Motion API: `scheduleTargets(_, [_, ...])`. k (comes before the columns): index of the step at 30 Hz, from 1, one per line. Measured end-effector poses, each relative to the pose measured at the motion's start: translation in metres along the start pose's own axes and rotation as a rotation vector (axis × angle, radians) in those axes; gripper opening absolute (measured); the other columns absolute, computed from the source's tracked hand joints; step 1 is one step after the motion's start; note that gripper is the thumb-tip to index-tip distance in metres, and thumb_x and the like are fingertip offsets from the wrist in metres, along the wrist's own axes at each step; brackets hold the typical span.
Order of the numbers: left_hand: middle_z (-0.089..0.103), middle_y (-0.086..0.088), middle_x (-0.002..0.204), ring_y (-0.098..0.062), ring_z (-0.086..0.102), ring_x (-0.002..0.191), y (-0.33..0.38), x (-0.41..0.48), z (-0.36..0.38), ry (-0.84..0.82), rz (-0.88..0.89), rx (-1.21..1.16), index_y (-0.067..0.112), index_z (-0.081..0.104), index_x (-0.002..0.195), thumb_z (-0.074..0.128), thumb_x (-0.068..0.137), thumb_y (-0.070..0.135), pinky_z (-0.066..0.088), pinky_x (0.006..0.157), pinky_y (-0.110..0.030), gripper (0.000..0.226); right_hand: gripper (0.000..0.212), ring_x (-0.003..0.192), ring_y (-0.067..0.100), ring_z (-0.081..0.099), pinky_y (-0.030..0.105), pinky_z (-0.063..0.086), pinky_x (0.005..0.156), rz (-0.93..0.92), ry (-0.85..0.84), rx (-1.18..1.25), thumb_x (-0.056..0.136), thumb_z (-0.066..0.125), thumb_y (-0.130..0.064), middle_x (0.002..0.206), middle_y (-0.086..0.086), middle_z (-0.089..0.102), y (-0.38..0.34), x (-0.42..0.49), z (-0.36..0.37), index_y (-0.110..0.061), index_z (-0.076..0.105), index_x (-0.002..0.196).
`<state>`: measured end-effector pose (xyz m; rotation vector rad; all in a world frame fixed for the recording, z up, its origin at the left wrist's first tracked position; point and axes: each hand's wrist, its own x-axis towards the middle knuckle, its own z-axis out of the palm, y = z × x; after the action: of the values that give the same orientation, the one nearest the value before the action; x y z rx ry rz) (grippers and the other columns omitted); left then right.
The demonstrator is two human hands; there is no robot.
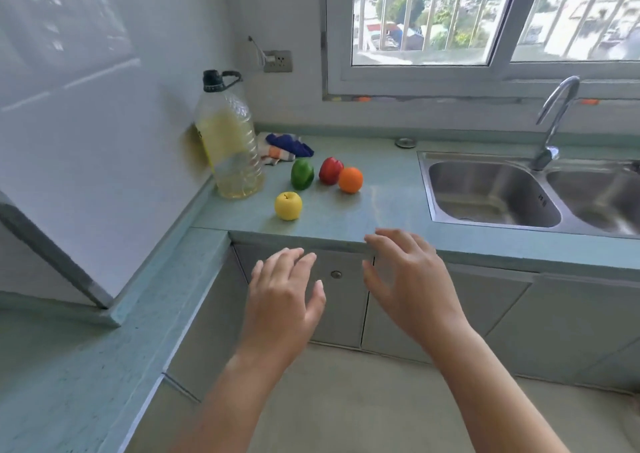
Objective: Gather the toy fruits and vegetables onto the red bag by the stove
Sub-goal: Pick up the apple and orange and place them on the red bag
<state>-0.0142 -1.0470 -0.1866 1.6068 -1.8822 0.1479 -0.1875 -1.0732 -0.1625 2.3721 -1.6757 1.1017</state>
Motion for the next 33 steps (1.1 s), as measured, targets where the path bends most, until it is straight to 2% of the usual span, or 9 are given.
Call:
scheduleTargets(4, [0.064, -0.010, 0.109, -0.027, 0.058, 0.103, -0.009, 0.047, 0.034, 0.010, -0.058, 0.015, 0.007, 0.064, 0.107, 0.040, 0.080, 0.032, 0.044, 0.092, -0.054, 0.044, 0.033, 0.090, 0.034, 0.060, 0.052, 0.050, 0.081, 0.017, -0.001, 0.020, 0.076, 0.055, -0.025, 0.104, 0.010, 0.065, 0.046, 0.047, 0.020, -0.010, 0.065, 0.103])
scheduleTargets(10, [0.062, -0.012, 0.113, -0.029, 0.057, 0.105, -0.037, 0.086, 0.080, -0.036, -0.088, 0.027, 0.007, 0.064, 0.108, 0.041, 0.082, 0.030, 0.039, 0.094, -0.049, 0.041, 0.037, 0.092, 0.032, 0.060, 0.042, 0.051, 0.078, -0.020, -0.020, 0.072, 0.081, 0.043, -0.032, 0.104, 0.008, 0.065, 0.083, 0.087, 0.061, -0.011, 0.065, 0.103])
scheduleTargets(14, [0.061, -0.015, 0.115, -0.033, 0.055, 0.106, -0.060, 0.110, 0.111, -0.060, -0.155, 0.023, 0.006, 0.063, 0.107, 0.041, 0.081, 0.030, 0.044, 0.091, -0.052, 0.041, 0.037, 0.092, 0.031, 0.061, 0.040, 0.051, 0.075, -0.009, -0.077, 0.074, 0.080, 0.045, -0.032, 0.104, 0.008, 0.066, 0.107, 0.107, 0.092, -0.012, 0.065, 0.103])
scheduleTargets(18, [0.058, -0.017, 0.119, -0.037, 0.054, 0.109, -0.088, 0.140, 0.146, -0.093, -0.224, 0.031, 0.005, 0.063, 0.110, 0.040, 0.081, 0.031, 0.041, 0.093, -0.048, 0.045, 0.032, 0.093, 0.032, 0.061, 0.042, 0.052, 0.076, 0.020, -0.138, 0.070, 0.077, 0.056, -0.025, 0.105, 0.008, 0.065, 0.139, 0.132, 0.127, -0.010, 0.065, 0.104])
scheduleTargets(22, [0.057, -0.017, 0.124, -0.039, 0.053, 0.109, -0.121, 0.179, 0.185, -0.141, -0.276, 0.033, 0.005, 0.063, 0.110, 0.040, 0.081, 0.033, 0.040, 0.094, -0.049, 0.046, 0.033, 0.092, 0.033, 0.061, 0.039, 0.049, 0.079, 0.044, -0.226, 0.057, 0.076, 0.058, -0.023, 0.104, 0.011, 0.065, 0.167, 0.178, 0.173, -0.007, 0.065, 0.104])
scheduleTargets(26, [0.054, -0.018, 0.127, -0.039, 0.051, 0.111, -0.152, 0.210, 0.217, -0.190, -0.350, 0.040, 0.006, 0.062, 0.112, 0.041, 0.080, 0.036, 0.037, 0.095, -0.049, 0.049, 0.034, 0.094, 0.035, 0.060, 0.039, 0.049, 0.074, 0.016, -0.351, 0.047, 0.076, 0.066, -0.018, 0.109, 0.014, 0.063, 0.183, 0.228, 0.224, -0.005, 0.063, 0.107])
scheduleTargets(31, [0.053, -0.020, 0.127, -0.041, 0.047, 0.114, -0.178, 0.232, 0.245, -0.237, -0.466, 0.051, 0.007, 0.063, 0.111, 0.044, 0.076, 0.043, 0.039, 0.094, -0.053, 0.053, 0.043, 0.105, 0.040, 0.053, 0.047, 0.046, 0.082, 0.041, -0.430, 0.056, 0.074, 0.070, -0.014, 0.119, 0.019, 0.057, 0.211, 0.273, 0.267, -0.005, 0.058, 0.115])
scheduleTargets(33, [0.050, -0.021, 0.128, -0.041, 0.044, 0.116, -0.185, 0.236, 0.253, -0.248, -0.527, 0.020, 0.008, 0.062, 0.113, 0.052, 0.075, 0.043, 0.038, 0.094, -0.054, 0.052, 0.050, 0.110, 0.039, 0.048, 0.049, 0.045, 0.085, 0.082, -0.432, 0.065, 0.075, 0.070, -0.017, 0.124, 0.019, 0.052, 0.220, 0.286, 0.278, -0.006, 0.054, 0.120])
